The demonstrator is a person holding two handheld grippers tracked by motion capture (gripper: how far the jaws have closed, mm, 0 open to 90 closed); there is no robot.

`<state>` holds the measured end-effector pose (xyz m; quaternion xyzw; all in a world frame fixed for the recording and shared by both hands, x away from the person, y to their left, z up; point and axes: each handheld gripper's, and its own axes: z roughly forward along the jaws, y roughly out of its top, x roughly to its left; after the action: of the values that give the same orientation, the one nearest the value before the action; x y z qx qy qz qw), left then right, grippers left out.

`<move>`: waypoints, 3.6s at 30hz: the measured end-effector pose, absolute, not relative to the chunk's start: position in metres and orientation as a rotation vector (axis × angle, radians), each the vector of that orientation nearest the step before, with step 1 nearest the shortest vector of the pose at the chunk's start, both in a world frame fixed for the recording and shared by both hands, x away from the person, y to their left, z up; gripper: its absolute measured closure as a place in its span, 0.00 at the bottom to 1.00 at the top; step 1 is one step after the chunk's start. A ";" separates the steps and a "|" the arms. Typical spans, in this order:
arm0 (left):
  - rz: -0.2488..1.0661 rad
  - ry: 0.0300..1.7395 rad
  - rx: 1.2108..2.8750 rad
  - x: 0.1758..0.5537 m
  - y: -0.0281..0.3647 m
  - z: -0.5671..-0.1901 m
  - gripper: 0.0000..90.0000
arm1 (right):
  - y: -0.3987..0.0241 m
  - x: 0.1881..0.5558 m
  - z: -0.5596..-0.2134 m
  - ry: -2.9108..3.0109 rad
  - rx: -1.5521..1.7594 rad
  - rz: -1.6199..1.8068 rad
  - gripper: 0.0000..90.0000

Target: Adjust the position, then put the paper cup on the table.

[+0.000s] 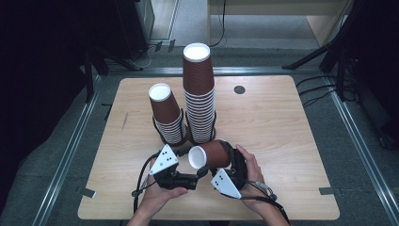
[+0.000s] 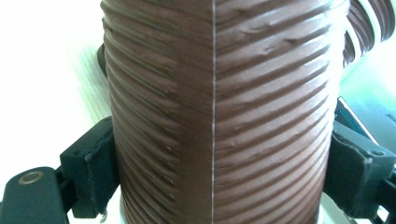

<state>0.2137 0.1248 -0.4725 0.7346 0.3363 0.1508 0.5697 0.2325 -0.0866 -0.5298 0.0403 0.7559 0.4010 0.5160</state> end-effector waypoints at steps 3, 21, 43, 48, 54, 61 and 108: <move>0.358 0.799 1.729 0.214 0.124 -0.473 0.14 | -0.085 0.231 -0.530 1.817 0.087 0.953 0.13; 0.329 0.805 1.739 0.216 0.124 -0.475 0.24 | -0.081 0.227 -0.531 1.822 0.035 0.917 0.12; 0.304 0.798 1.674 0.218 0.134 -0.474 0.26 | -0.093 0.228 -0.522 1.823 0.073 0.969 0.00; 0.291 0.792 1.653 0.220 0.137 -0.472 0.26 | -0.103 0.228 -0.521 1.818 0.078 0.943 0.00; 0.296 0.798 1.633 0.220 0.141 -0.471 0.26 | -0.113 0.228 -0.519 1.825 0.078 0.942 0.00; 0.311 0.804 1.607 0.220 0.145 -0.468 0.26 | -0.132 0.232 -0.518 1.806 0.128 0.910 0.00; 0.366 0.832 1.531 0.222 0.154 -0.470 0.26 | -0.126 0.214 -0.498 1.623 1.347 1.923 0.00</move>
<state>0.2222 0.1541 -0.4696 0.6682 0.3632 0.1599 0.6293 0.2142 -0.1264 -0.4984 0.4670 0.5627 0.6668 0.1434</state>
